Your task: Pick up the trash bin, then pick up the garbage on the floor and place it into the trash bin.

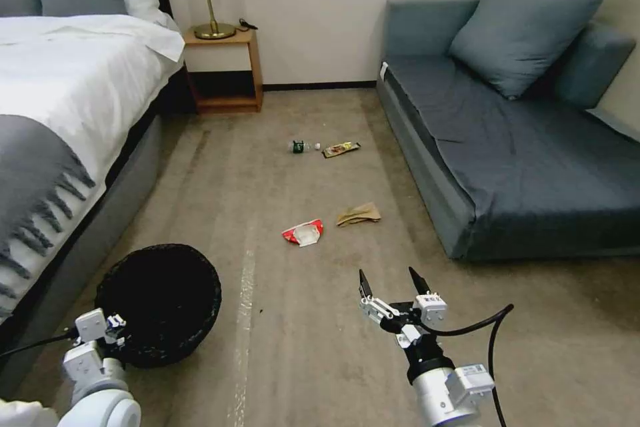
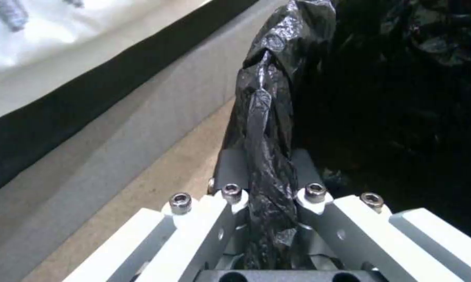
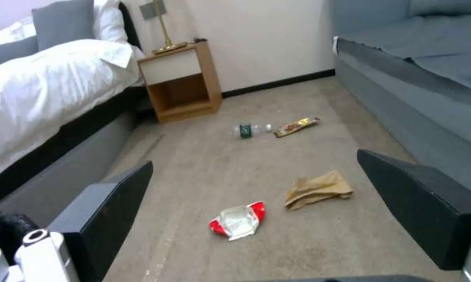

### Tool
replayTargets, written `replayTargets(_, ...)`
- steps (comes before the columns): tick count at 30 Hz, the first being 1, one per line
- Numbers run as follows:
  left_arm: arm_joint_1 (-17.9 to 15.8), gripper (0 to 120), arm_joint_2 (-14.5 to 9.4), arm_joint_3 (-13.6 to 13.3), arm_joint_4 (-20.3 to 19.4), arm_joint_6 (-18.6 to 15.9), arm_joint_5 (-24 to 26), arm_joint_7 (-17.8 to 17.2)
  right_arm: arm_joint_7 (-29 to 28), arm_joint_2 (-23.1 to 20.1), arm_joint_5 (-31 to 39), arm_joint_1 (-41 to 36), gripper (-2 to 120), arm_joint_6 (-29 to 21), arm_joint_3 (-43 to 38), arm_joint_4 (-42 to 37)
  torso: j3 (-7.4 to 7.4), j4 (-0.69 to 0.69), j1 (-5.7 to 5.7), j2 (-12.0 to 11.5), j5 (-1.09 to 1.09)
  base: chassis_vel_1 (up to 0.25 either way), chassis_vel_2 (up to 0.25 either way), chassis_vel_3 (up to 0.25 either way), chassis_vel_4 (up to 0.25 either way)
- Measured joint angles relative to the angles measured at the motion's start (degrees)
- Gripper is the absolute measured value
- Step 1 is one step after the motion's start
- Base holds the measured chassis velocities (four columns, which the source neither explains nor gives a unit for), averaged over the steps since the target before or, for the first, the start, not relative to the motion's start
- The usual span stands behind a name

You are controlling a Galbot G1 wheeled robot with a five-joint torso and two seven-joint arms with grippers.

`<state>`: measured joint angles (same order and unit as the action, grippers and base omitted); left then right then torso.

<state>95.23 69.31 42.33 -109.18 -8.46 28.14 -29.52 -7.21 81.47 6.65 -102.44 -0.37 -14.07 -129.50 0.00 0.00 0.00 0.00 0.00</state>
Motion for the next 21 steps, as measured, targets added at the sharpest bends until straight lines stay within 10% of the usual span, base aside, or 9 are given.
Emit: replayTargets(21,-1.36,6,-0.58,0.09,3.83,1.27,0.56,0.09,0.06,0.59,-1.32,-0.15,100,0.27,0.10,1.25,0.00,0.01,0.00,0.01,0.03,-0.121,0.128,0.117,-0.114)
